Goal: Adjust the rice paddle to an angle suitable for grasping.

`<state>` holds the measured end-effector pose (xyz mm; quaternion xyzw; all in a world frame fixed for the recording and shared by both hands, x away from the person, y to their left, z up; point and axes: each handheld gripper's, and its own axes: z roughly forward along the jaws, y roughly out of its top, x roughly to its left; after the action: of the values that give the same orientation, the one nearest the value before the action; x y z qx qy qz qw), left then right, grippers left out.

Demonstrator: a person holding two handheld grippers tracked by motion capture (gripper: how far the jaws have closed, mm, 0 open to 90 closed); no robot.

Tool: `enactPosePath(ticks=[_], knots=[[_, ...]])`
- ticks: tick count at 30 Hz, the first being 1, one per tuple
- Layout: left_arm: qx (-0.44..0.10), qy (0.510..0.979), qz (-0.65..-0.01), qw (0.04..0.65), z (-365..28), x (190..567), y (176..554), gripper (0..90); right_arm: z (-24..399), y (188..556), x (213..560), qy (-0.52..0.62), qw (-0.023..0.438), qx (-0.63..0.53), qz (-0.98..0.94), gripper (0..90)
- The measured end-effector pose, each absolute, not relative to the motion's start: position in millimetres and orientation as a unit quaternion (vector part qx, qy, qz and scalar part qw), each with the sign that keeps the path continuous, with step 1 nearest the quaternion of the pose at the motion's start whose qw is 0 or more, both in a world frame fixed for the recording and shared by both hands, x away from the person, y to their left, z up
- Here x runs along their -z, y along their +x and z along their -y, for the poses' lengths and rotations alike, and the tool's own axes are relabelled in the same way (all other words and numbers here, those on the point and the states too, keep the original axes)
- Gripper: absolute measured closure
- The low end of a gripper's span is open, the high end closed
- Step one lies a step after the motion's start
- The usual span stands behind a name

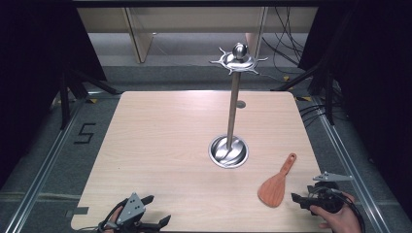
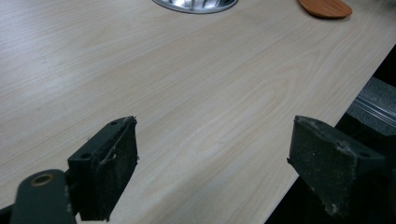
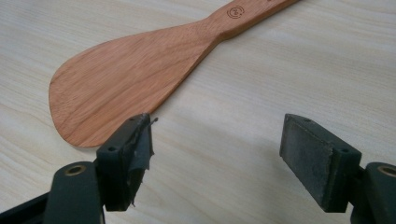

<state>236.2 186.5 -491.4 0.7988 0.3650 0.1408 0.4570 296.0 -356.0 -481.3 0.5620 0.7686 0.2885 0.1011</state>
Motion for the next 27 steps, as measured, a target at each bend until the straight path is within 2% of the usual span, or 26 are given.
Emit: enactPosePath(ticks=[15,16,20,23,25,27], knots=[[-0.144,0.803,-0.358,0.453,-187,491,237,14.9,354,299,479,0.556,0.102,-0.299,-0.769,26.5],[-0.143,0.804,-0.358,0.453,-187,491,237,14.9,356,301,479,0.549,0.118,-0.291,-0.774,26.5],[-0.143,0.801,-0.362,0.455,-187,492,237,14.9,355,314,477,0.566,0.108,-0.298,-0.761,25.9],[-0.134,0.797,-0.373,0.456,-186,492,237,14.9,358,327,476,0.543,0.122,-0.293,-0.777,24.6],[-0.144,0.807,-0.364,0.442,-189,492,238,14.9,357,333,476,0.548,0.117,-0.291,-0.776,24.3],[-0.139,0.798,-0.369,0.455,-187,492,237,14.9,357,342,477,0.549,0.118,-0.291,-0.775,24.0]])
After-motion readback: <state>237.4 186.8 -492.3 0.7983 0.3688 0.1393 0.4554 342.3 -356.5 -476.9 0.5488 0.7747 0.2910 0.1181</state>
